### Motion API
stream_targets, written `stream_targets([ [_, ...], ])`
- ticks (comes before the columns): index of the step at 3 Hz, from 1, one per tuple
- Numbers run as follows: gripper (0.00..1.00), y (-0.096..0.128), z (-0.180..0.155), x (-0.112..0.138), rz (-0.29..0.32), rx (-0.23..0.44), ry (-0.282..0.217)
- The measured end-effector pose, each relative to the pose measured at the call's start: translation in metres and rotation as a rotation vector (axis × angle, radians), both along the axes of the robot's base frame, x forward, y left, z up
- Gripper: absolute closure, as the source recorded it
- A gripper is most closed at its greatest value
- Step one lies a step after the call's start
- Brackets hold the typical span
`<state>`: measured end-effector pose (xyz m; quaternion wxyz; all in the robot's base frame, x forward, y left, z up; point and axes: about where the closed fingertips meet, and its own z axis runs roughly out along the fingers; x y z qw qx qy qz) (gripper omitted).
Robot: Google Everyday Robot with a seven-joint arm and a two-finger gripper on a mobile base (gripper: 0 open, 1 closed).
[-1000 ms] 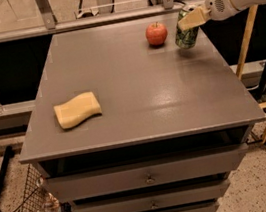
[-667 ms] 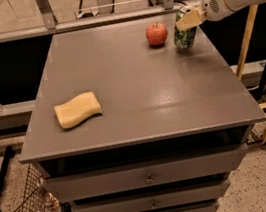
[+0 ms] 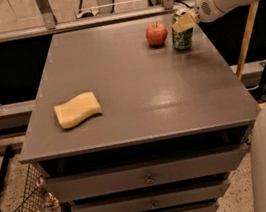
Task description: Move green can near apple
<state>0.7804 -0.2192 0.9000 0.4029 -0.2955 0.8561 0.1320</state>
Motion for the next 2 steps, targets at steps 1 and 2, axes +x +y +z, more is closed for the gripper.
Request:
stream_targets([
  [1,1.0,0.0026,-0.0061,0.0074,-0.005,-0.024,-0.007],
  [2,0.81,0.0054,-0.0092,0.0082,-0.001,-0.022,-0.002],
])
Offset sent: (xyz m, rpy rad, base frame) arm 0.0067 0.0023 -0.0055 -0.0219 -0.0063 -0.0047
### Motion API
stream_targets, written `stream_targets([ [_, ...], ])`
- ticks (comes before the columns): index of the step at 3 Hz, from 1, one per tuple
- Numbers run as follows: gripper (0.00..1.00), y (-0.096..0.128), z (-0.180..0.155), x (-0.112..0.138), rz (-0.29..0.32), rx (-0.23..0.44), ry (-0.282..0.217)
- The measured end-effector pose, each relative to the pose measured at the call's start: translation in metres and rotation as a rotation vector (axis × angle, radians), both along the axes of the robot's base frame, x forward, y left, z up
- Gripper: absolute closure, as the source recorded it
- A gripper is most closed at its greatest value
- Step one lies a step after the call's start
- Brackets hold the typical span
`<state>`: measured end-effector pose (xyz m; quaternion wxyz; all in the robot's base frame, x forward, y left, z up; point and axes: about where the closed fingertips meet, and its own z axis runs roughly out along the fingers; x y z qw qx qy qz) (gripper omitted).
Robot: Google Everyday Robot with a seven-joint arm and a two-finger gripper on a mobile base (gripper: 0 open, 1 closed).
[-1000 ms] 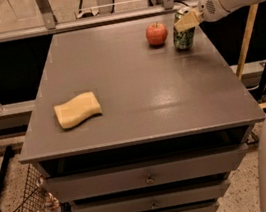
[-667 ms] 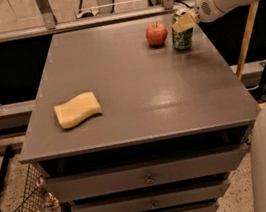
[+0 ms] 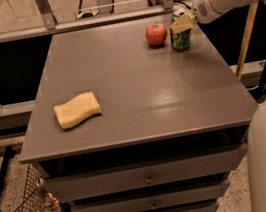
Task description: Move green can near apple
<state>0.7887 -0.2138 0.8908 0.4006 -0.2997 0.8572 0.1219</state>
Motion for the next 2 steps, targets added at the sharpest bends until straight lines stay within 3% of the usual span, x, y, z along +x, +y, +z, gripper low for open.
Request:
stream_targets([
  [2,0.36,0.0044,-0.0052,0.0016,0.006,0.001,0.007],
])
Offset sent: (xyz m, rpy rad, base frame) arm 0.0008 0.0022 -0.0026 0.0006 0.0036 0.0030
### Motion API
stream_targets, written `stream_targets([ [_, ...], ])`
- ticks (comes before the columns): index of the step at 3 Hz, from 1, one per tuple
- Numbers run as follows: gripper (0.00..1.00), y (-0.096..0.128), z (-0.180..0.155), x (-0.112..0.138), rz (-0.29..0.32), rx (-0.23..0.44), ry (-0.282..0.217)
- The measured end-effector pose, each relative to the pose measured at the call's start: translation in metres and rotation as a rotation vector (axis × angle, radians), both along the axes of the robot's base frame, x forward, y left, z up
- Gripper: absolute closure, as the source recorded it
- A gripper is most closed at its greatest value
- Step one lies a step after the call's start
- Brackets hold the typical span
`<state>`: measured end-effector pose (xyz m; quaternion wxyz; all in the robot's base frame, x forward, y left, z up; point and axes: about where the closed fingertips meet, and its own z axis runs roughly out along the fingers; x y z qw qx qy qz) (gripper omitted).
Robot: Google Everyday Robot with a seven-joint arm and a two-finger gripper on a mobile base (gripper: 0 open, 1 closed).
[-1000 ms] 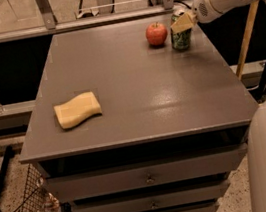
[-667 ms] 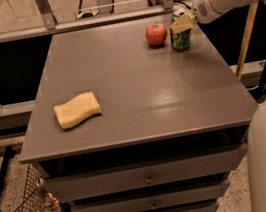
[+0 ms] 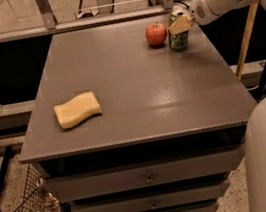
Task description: Move green can near apple
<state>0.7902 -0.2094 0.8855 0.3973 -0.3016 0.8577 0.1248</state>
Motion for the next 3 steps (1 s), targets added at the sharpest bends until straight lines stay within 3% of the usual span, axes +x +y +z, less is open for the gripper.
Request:
stream_targets([
  [1,0.12,0.0,0.0,0.0,0.0,0.0,0.0],
  [2,0.0,-0.002,0.002,-0.002,-0.007,0.006,-0.01],
  [3,0.0,-0.022,0.017,-0.016,-0.052,-0.015,-0.052],
])
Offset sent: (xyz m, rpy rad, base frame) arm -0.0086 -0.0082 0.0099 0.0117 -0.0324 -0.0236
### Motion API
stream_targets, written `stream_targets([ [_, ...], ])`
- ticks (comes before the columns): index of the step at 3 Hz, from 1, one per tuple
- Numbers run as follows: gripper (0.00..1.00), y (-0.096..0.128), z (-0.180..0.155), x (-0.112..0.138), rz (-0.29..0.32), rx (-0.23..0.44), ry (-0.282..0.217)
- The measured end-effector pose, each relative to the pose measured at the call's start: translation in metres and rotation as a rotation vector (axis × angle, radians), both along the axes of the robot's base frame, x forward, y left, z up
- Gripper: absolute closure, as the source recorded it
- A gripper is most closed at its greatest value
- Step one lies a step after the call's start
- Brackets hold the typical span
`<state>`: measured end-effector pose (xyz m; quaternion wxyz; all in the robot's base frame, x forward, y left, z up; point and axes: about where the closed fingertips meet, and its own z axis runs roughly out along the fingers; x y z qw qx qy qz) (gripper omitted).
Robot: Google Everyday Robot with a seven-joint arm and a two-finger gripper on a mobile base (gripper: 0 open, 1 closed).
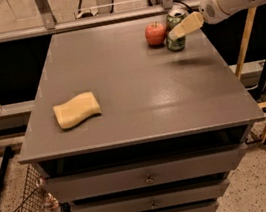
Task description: Move green can near apple
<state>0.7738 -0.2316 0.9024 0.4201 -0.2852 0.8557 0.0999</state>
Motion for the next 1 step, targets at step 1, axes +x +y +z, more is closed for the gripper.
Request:
stream_targets([
  [1,0.0,-0.0292,0.0154,-0.0308,-0.081,-0.013,-0.042],
])
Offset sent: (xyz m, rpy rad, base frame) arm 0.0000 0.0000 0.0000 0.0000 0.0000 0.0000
